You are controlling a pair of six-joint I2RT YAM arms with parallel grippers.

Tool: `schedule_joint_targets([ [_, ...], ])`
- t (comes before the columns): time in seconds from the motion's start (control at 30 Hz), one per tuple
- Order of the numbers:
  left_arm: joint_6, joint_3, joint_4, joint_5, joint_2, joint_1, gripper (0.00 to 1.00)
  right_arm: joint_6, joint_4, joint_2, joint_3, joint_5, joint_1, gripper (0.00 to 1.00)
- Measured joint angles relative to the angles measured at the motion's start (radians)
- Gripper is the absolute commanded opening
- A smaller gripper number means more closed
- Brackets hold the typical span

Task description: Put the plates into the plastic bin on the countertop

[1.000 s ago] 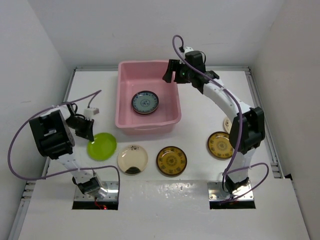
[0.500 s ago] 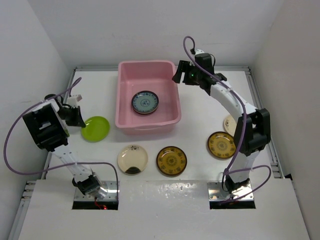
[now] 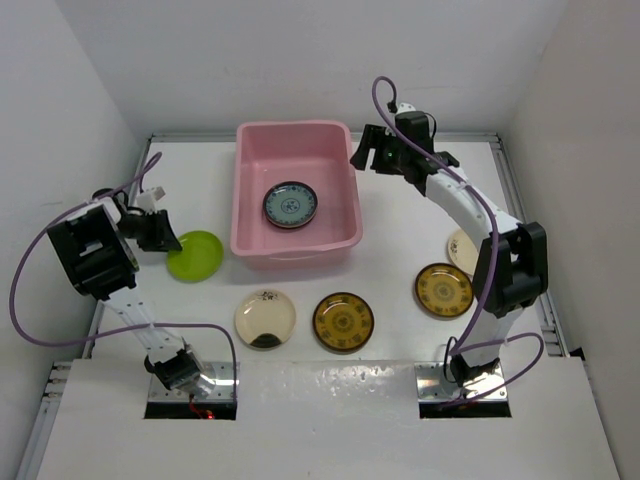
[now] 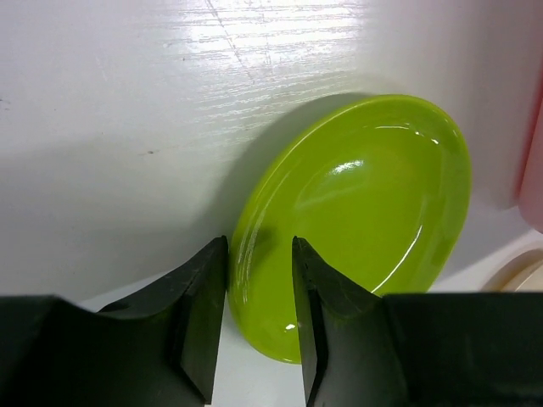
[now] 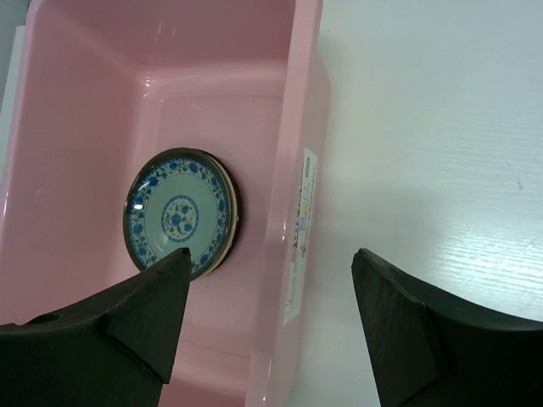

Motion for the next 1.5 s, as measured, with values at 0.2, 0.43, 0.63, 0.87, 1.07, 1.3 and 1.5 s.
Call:
schedule_joint_targets([
  [0.2,0.010,-0.001,0.008,-0.027,0.002,-0.010,0.16,0.002,0.011,-0.006,-0.023,0.001,0.000,0.76],
  [0.43,0.008,0.000,-0.010,0.042,0.024,-0.017,0.00,0.002,0.013,-0.016,-0.036,0.016,-0.005,0.76],
  [0.63,-0.056,0.075,-0.058,0.038,0.024,-0.031,0.00,0.003,0.013,-0.042,-0.047,0.023,-0.020,0.76],
  [0.87,-0.190,0.475,-0.027,-0.049,-0.040,-0.087,0.00,0.024,0.014,-0.047,-0.047,0.023,-0.033,0.76],
  [1.07,-0.282,0.774,0.006,-0.053,-0.103,-0.226,0.00,0.032,0.014,-0.047,-0.047,0.023,-0.045,0.76],
  [1.3,-0.326,0.783,0.021,-0.045,-0.065,-0.547,0.00,0.066,0.007,-0.082,-0.099,0.019,-0.095,0.77],
  [1.5,-0.341,0.721,-0.005,-0.067,0.101,-0.688,0.00,0.075,-0.031,-0.160,-0.177,0.018,-0.150,0.77],
])
